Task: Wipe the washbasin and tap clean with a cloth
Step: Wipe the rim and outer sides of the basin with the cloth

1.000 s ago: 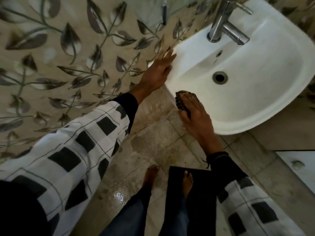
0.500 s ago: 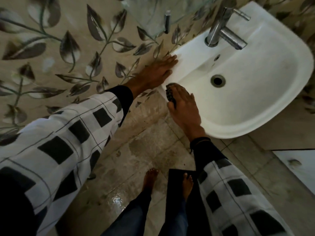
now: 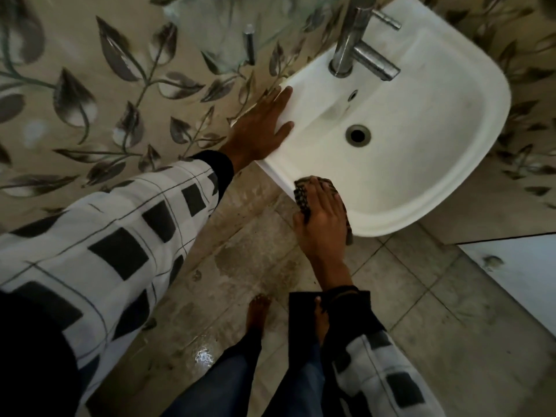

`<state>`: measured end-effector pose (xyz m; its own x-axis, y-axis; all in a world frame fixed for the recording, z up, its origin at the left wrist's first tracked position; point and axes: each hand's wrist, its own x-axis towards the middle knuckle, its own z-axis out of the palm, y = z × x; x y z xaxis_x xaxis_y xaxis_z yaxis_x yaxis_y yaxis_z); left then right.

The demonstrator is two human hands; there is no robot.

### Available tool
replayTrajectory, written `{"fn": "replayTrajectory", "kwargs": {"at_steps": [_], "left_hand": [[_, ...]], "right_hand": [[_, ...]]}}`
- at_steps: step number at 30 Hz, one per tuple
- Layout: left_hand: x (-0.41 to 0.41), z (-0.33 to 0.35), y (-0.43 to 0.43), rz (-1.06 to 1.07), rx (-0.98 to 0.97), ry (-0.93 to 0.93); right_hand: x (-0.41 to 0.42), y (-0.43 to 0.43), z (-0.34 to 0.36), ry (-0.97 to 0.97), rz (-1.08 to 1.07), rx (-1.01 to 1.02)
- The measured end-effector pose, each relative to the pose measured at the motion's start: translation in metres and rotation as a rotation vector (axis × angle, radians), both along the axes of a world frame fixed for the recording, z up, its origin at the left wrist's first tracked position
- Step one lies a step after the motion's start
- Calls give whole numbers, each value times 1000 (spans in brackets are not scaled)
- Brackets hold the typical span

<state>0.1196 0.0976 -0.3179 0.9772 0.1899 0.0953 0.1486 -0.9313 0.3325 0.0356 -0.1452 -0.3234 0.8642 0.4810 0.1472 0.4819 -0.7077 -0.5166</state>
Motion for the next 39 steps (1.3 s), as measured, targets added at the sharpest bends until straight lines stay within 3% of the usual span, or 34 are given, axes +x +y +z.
{"fn": "replayTrajectory", "kwargs": {"at_steps": [3, 7, 9, 13, 18, 24, 29, 33, 39], "left_hand": [[-1, 0, 0, 0, 1, -3], [0, 3, -2, -3, -5, 19], [-1, 2, -1, -4, -1, 28], [0, 3, 1, -7, -23, 37], [5, 8, -3, -98, 16, 71], [15, 13, -10, -73, -27, 84], [16, 4, -14, -25, -18, 81], [15, 0, -12, -27, -5, 6], [18, -4, -7, -48, 17, -30]], "right_hand": [[3, 12, 0, -16, 13, -3], [-3, -55, -10, -129, 47, -8], [-5, -80, -14, -141, -9, -36], [-14, -49, -15, -100, -191, 21], [-7, -90, -19, -143, -112, 45], [2, -98, -14, 9, -393, 71], [-5, -103, 2, 71, -347, 25], [21, -97, 4, 118, -487, 8], [-4, -74, -5, 168, -620, 96]]}}
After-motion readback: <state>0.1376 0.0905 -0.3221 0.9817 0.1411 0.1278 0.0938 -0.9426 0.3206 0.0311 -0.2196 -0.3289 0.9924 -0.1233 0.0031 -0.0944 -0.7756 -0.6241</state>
